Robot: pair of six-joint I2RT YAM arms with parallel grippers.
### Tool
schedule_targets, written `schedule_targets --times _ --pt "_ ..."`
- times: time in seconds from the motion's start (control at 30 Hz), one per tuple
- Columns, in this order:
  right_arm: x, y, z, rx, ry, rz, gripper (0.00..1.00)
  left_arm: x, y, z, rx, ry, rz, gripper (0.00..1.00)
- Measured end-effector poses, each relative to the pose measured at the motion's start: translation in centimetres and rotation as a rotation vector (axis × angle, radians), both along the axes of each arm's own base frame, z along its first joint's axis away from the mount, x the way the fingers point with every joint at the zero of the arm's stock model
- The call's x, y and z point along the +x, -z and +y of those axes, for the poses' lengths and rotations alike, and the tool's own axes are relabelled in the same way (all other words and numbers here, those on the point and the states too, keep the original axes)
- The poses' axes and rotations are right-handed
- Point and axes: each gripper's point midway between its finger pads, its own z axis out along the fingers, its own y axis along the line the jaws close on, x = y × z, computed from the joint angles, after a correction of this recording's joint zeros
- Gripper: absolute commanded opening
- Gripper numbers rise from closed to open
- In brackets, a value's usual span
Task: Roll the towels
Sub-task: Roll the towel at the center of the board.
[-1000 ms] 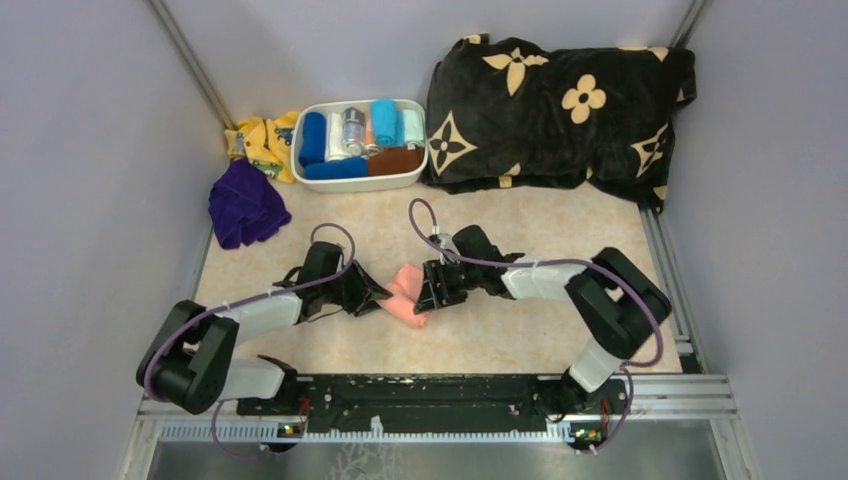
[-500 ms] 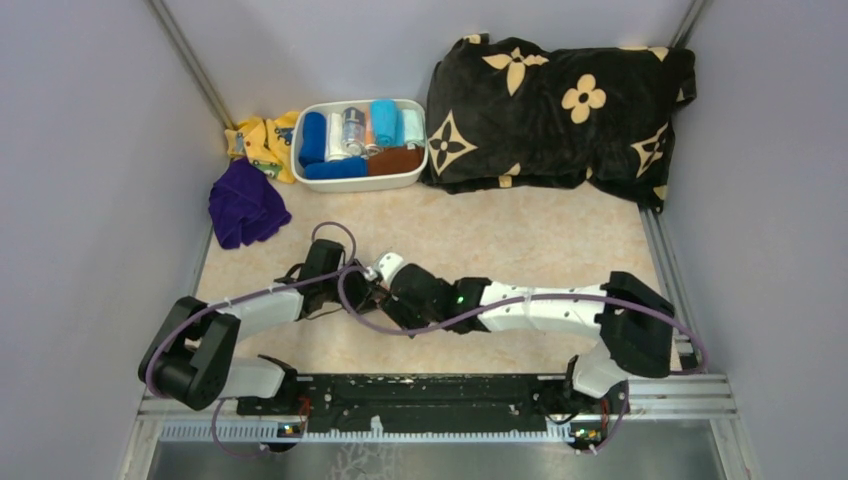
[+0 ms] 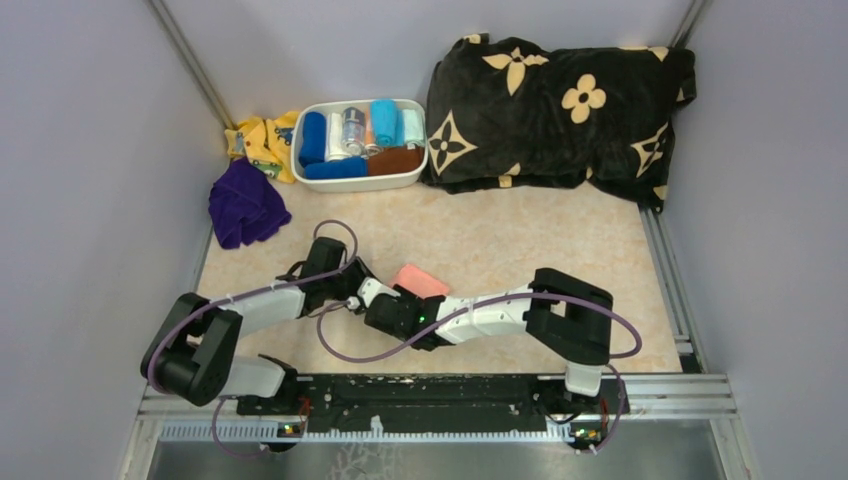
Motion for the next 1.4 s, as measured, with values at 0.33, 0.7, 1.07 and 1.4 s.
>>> schedule_targets --times 0.33,0.7,1.07,1.4 --pt "1.0 0.3 -0.4 0.004 0.023 -0.008 0.00 1.3 -0.5 -0.2 0.006 0.011 -0.022 0.66" --pt "1.8 -0.5 1.4 0.439 0.029 0.507 0.00 3.1 -4.6 3.3 0.048 -0.091 -0.192 0.77" --pt "1.6 -0.5 2.1 0.833 0.067 0.994 0.00 0.0 -2.8 3.2 0.015 -0.053 -0.105 0.75" --pt "1.4 -0.3 2.4 0.873 0.092 1.115 0.22 0.5 -0.8 2.1 -0.023 -0.045 -0.044 0.62"
